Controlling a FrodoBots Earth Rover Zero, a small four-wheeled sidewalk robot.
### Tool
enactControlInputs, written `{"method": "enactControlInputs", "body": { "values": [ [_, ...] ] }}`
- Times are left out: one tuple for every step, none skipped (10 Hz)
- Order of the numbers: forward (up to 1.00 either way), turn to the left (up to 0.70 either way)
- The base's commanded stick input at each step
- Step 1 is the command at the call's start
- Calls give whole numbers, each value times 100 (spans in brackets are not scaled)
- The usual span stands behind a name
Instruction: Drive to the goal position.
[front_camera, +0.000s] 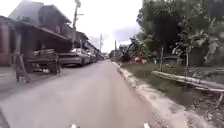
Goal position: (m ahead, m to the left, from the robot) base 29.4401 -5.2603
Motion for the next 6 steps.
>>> {"method": "enactControlInputs", "body": {
  "values": [
    [100, 2],
    [100, 2],
    [100, 2],
    [100, 2],
    [100, 2],
    [100, 2]
  ]
}}
